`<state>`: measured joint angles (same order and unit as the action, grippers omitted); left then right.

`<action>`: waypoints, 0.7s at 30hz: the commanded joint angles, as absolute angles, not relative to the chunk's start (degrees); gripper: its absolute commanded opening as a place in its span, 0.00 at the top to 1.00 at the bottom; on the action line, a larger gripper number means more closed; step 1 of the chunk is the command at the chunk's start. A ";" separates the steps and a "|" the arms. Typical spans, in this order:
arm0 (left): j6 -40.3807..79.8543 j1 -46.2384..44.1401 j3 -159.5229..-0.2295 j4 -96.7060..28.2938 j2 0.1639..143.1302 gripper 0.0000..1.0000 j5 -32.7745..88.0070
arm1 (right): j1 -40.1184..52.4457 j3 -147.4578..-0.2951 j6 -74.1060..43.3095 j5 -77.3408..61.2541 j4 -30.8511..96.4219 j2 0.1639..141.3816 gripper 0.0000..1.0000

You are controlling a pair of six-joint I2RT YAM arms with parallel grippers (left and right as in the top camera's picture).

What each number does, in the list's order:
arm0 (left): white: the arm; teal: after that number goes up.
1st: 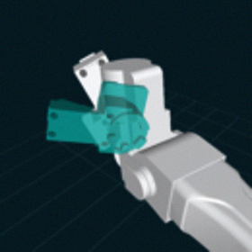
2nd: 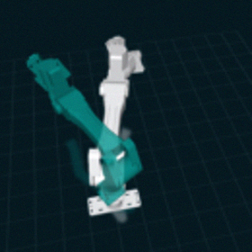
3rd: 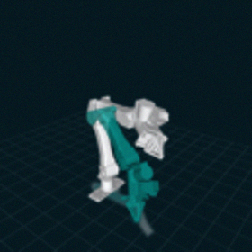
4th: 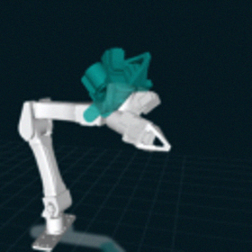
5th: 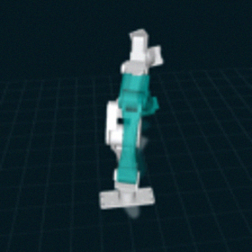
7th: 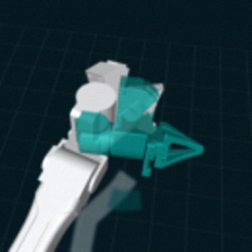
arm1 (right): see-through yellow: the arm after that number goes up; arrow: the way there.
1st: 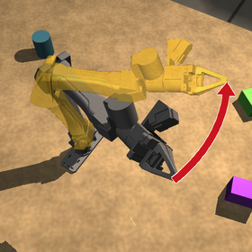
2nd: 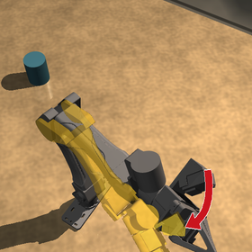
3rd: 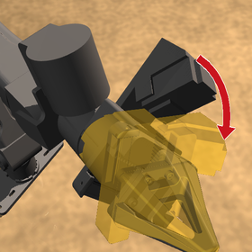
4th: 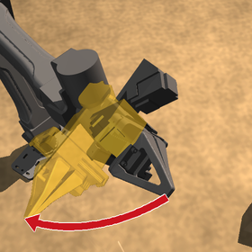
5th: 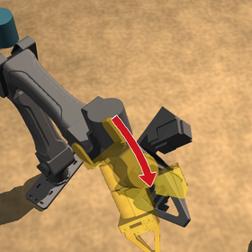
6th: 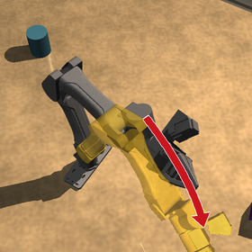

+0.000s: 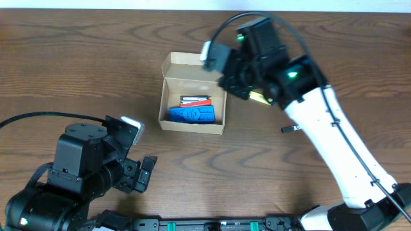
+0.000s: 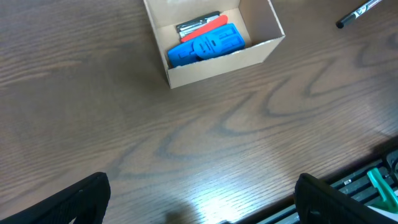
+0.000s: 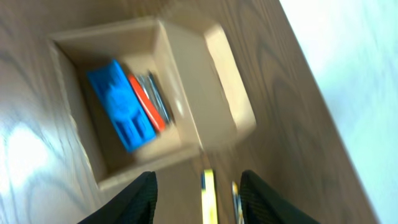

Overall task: Pack container
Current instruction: 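Withdraw the right gripper and reach to the yellow highlighter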

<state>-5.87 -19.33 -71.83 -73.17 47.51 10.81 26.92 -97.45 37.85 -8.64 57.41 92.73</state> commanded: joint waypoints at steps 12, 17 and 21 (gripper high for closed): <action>-6.22 -19.14 -72.64 -73.32 47.57 0.05 11.42 | 6.74 -97.17 32.60 -9.10 60.45 92.71 0.48; -6.22 -19.14 -72.64 -73.32 47.57 0.05 11.42 | 3.90 -96.36 32.62 -12.05 60.16 95.11 0.48; -6.22 -19.14 -72.64 -73.32 47.57 0.05 11.42 | 3.62 -95.96 32.93 -12.03 59.40 98.48 0.48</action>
<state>-5.87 -19.33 -71.83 -73.17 47.51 10.81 4.01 -97.27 33.58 -10.33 59.83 95.15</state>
